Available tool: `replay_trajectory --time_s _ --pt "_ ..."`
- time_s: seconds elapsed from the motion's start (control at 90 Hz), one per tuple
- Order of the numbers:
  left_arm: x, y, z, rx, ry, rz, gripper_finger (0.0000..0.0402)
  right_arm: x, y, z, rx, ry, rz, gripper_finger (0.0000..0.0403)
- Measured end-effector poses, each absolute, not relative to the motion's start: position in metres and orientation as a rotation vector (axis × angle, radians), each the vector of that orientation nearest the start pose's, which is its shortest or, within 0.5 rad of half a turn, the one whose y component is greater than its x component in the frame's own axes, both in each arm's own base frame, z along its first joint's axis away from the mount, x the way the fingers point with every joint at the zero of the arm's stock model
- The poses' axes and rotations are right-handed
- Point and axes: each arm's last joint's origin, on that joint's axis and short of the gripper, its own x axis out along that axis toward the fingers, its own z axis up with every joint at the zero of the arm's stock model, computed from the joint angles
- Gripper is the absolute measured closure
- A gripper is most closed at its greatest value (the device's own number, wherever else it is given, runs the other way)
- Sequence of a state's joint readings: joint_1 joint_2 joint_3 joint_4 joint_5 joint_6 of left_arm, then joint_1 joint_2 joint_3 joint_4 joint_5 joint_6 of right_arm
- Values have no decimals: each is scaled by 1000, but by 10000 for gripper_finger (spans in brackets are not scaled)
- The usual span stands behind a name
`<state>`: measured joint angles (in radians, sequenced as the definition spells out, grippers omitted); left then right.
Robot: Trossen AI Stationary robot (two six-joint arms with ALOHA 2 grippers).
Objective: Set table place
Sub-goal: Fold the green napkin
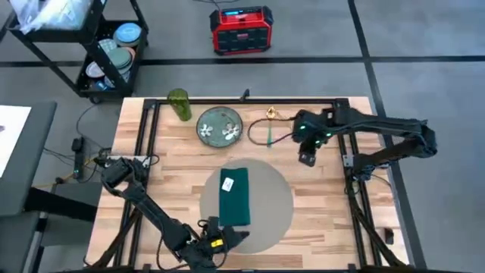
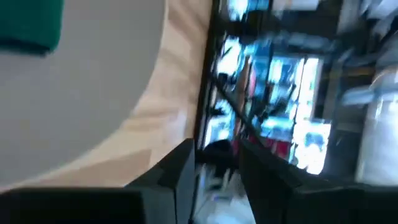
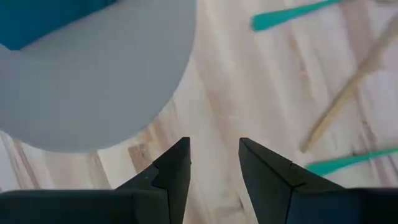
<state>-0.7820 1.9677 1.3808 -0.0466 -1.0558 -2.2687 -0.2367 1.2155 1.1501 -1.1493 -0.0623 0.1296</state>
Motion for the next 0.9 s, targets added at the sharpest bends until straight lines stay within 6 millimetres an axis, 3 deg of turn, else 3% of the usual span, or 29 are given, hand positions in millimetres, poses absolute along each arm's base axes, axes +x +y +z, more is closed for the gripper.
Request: replay_trajectory --time_s 0.244,0.3,0.467,0.544,0.767,0.9 --pt "331 -277 225 -1726 -150 516 353 167 -42 324 368 1063 -312 278" --pt "336 -281 219 -1730 -94 516 368 162 -39 328 389 1035 -321 278" --pt "328 -306 174 -1740 -10 540 399 150 -31 335 445 980 -338 278" --pt "332 -314 170 -1805 -40 495 399 147 -28 337 455 964 -343 278" --pt "341 -301 164 -1734 -86 545 401 144 -22 338 486 970 -340 278" --pt "341 -302 165 -1683 -75 553 401 143 -19 338 401 987 -299 278"
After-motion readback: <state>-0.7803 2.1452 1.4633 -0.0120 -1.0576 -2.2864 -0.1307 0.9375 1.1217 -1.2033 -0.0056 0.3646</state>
